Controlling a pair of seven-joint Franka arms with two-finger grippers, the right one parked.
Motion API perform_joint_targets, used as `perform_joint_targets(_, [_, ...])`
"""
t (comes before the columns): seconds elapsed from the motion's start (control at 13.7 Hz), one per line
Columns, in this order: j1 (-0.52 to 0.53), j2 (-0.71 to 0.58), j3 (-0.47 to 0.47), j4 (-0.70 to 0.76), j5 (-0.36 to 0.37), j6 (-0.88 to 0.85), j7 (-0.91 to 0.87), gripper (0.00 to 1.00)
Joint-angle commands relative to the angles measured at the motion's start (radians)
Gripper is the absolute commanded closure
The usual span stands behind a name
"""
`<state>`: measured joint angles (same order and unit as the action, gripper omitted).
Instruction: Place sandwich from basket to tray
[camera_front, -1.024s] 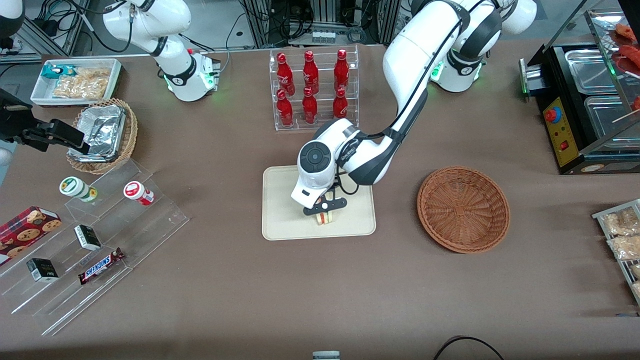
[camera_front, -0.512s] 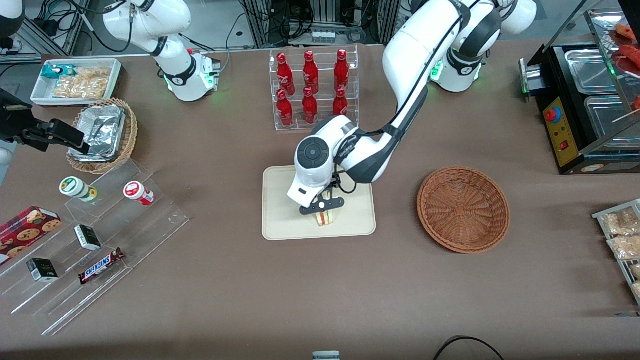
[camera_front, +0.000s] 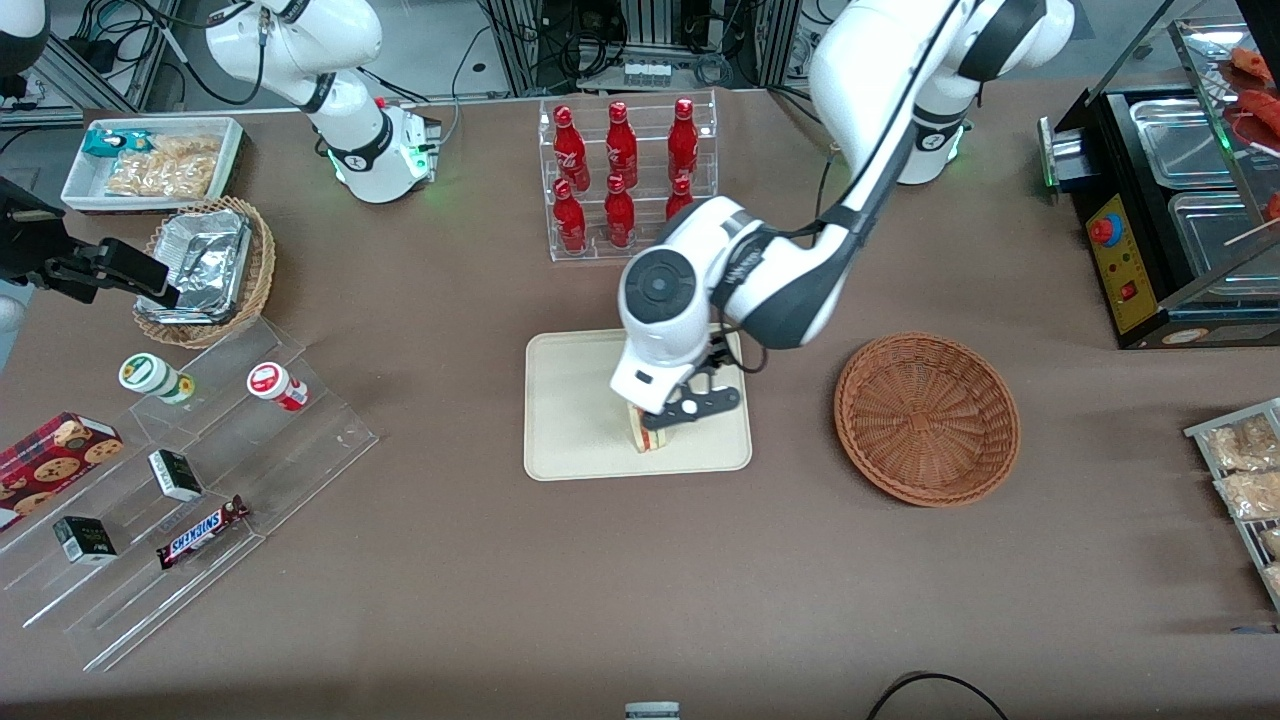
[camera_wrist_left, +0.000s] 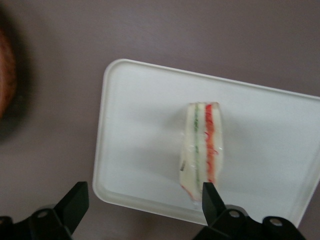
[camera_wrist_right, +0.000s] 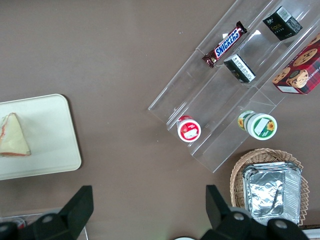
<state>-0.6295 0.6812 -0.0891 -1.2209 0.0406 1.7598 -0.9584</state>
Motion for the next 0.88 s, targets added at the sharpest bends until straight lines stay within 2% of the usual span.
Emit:
perform_joint_targets(0.0, [0.057, -0.096, 0.0, -0.122, -0.011, -0.013, 0.105, 0.0])
perform_joint_targets(0.15, [0.123, -0.164, 0.0, -0.207, -0.019, -0.011, 0.171, 0.0])
perform_joint_targets(0.44, [0.269, -0.334, 0.0, -0.38, -0.064, -0.016, 0.418, 0.0])
perform_joint_targets(0.66, [0.349, -0.432, 0.0, -0.454, -0.064, -0.04, 0.521, 0.0])
perform_joint_targets(0.8, [0.407, -0.466, 0.0, -0.453, -0.064, -0.113, 0.619, 0.0])
